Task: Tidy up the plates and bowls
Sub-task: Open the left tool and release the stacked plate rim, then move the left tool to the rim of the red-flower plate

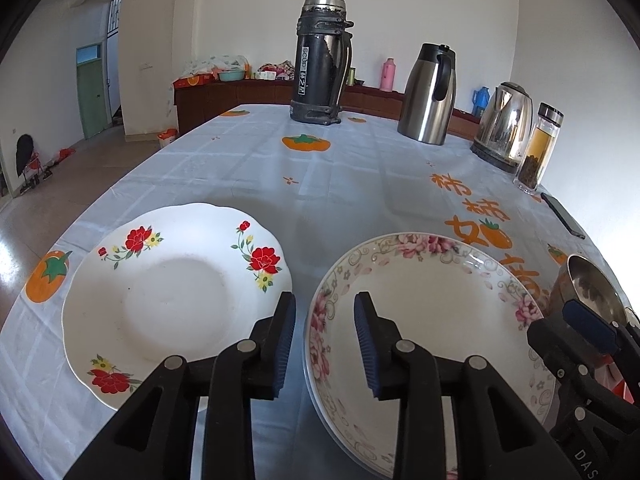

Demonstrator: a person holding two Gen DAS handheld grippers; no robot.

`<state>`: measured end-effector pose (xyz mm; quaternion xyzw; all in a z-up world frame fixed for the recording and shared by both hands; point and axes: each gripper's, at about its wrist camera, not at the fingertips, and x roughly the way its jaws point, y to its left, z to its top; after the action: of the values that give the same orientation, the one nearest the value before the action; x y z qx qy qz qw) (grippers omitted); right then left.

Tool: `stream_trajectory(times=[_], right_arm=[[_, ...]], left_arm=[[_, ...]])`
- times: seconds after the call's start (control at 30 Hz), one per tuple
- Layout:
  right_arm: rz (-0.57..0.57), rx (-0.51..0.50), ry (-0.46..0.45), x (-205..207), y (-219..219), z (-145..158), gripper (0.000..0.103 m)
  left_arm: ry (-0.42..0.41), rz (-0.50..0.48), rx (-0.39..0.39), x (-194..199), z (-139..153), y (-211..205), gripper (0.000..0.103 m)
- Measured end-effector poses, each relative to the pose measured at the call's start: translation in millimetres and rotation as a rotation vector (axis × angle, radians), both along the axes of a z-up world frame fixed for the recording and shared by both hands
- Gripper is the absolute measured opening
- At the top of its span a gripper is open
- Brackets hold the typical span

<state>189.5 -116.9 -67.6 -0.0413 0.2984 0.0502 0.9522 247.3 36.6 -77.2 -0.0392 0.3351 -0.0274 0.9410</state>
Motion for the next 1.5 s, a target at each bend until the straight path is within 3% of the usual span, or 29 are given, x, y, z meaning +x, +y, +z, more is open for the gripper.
stream_trajectory(times=[0.07, 0.27, 0.4, 0.5, 0.67, 0.8, 1.03, 1.27, 1.4, 1.5], right_arm=[[0.006, -0.001, -0.002, 0, 1, 0, 0.046], [0.023, 0.003, -0.038, -7, 3, 4, 0.046], [0.065, 0.063, -0.061, -11, 3, 9, 0.046], [0.106, 0.067, -0.051, -6, 17, 15, 0.046], [0.195, 0.079, -0.048, 7, 51, 33, 0.046], [0.273, 0.053, -0.002, 27, 89, 36, 0.045], [0.320, 0.016, 0.136, 64, 133, 19, 0.036], [0.312, -0.042, 0.250, 90, 147, 3, 0.036], [0.314, -0.081, 0.304, 101, 157, -5, 0.026], [0.325, -0.121, 0.330, 104, 168, -10, 0.025]], left_arm=[[-0.014, 0.026, -0.002, -2, 2, 2, 0.058], [-0.046, 0.063, -0.014, -6, 5, 9, 0.058], [-0.056, 0.102, 0.016, -12, 8, 21, 0.058], [-0.060, 0.171, 0.068, -15, 13, 43, 0.058], [-0.043, 0.298, 0.071, -11, 19, 100, 0.058], [0.011, 0.359, 0.079, -3, 7, 130, 0.058], [0.084, 0.345, 0.057, 7, -8, 143, 0.058], [0.166, 0.324, 0.088, 20, -17, 139, 0.059], [0.167, 0.337, 0.072, 17, -17, 145, 0.059], [0.190, 0.349, 0.054, 19, -19, 151, 0.059]])
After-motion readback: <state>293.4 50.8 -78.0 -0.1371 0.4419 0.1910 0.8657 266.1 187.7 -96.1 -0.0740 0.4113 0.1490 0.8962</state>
